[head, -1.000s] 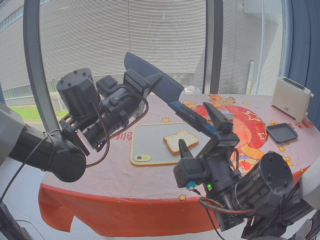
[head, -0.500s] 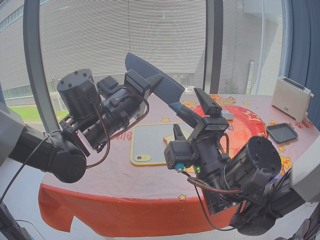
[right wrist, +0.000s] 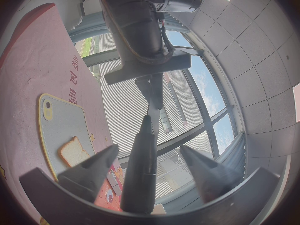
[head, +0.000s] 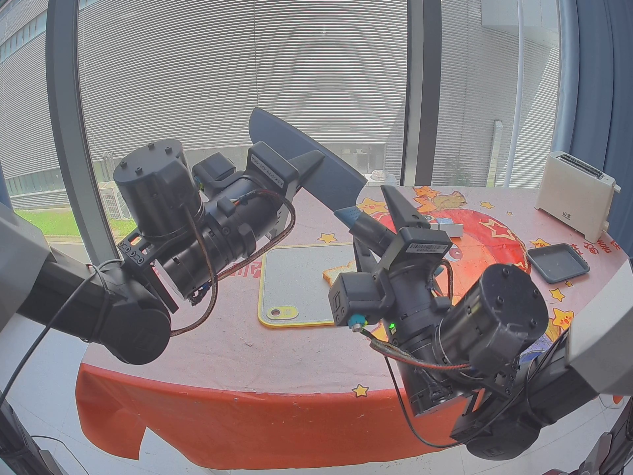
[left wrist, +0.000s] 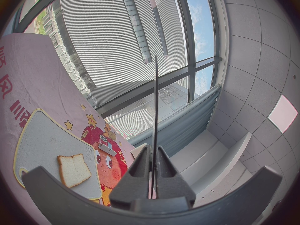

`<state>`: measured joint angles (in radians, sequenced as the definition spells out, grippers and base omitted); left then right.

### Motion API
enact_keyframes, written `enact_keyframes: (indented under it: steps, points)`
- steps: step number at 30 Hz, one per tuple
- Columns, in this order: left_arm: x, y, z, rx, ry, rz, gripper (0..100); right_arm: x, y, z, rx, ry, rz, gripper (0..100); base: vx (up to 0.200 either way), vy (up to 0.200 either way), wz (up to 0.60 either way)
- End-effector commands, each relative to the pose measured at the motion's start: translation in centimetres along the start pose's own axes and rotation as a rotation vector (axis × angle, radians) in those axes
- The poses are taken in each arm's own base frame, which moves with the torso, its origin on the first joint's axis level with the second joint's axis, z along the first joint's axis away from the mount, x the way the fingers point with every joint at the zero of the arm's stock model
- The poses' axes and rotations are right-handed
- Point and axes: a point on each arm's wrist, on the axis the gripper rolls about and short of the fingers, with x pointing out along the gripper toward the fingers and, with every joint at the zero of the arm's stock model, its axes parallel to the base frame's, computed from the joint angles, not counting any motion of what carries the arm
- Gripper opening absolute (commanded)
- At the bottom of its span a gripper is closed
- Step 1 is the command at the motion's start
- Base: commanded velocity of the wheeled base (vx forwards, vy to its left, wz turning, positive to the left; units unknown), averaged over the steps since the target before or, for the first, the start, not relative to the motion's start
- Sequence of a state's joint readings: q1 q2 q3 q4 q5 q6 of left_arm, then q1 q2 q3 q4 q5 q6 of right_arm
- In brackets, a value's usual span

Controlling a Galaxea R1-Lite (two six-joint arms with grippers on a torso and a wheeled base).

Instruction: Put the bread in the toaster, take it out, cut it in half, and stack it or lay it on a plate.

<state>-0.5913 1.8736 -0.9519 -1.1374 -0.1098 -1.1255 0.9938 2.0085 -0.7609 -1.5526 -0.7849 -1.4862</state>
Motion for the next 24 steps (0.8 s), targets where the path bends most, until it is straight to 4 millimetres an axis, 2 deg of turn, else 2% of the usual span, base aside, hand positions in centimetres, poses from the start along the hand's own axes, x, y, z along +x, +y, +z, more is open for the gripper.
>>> enact_keyframes:
  steps: [1, 16, 17, 24]
  points:
    - [0.0, 0.1, -0.1, -0.001, 0.003, 0.003, 0, 0.1, 0.0, 0.0, 0.004, 0.001, -0.005, 0, 0.0, 0.0, 0.0]
    - [-0.3, 0.1, -0.1, -0.001, 0.01, 0.003, 0, 0.0, -0.2, 0.0, 0.008, 0.001, -0.009, 0, 0.0, 0.0, 0.0]
    - [-0.3, 0.1, -0.1, -0.003, 0.011, 0.002, 100, 0.0, -0.3, 0.0, 0.009, 0.002, -0.011, 0, 0.0, 0.0, 0.0]
    - [-1.2, -0.7, -0.8, -0.006, 0.063, -0.028, 100, 0.6, -0.8, -0.6, 0.03, 0.024, -0.026, 0, 0.0, 0.0, 0.0]
